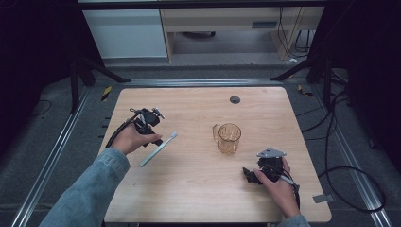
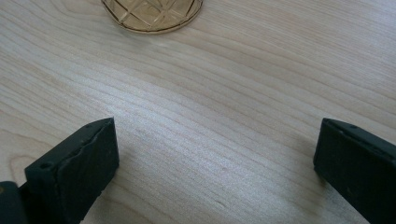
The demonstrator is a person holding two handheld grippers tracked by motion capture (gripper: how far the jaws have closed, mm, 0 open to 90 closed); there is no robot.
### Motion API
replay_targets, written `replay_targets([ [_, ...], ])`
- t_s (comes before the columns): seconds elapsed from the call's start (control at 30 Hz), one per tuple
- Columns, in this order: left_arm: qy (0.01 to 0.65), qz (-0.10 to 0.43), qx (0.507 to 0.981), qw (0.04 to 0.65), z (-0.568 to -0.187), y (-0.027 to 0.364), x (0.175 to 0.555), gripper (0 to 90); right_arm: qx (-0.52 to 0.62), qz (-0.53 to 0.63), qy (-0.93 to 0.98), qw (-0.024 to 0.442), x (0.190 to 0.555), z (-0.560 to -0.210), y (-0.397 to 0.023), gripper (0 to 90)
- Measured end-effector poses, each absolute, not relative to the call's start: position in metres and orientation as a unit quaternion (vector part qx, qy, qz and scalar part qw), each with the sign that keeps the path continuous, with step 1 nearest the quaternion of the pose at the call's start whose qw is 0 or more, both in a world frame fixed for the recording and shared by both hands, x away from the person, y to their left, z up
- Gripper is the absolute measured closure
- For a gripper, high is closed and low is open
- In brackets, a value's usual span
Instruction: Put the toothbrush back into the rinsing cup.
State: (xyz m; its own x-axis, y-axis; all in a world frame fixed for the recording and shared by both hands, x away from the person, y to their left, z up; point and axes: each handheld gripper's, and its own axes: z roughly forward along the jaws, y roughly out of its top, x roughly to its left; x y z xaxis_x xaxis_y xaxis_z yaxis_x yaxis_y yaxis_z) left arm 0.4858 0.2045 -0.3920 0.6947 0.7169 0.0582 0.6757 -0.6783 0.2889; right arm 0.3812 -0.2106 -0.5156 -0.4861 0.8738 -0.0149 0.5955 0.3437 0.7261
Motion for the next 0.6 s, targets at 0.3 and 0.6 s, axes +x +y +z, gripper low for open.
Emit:
replay_targets([
  [0.3, 0.376, 0.064, 0.919, 0.097, -0.393, 0.196, 0.496, 50.9, 0.464, 0.337, 0.793, 0.205, 0.381, -0.516, -0.21, 0.4],
  [0.6, 0.374, 0.051, 0.923, 0.079, -0.399, 0.191, 0.502, 57.2, 0.46, 0.338, 0.795, 0.204, 0.381, -0.516, -0.211, 0.4],
])
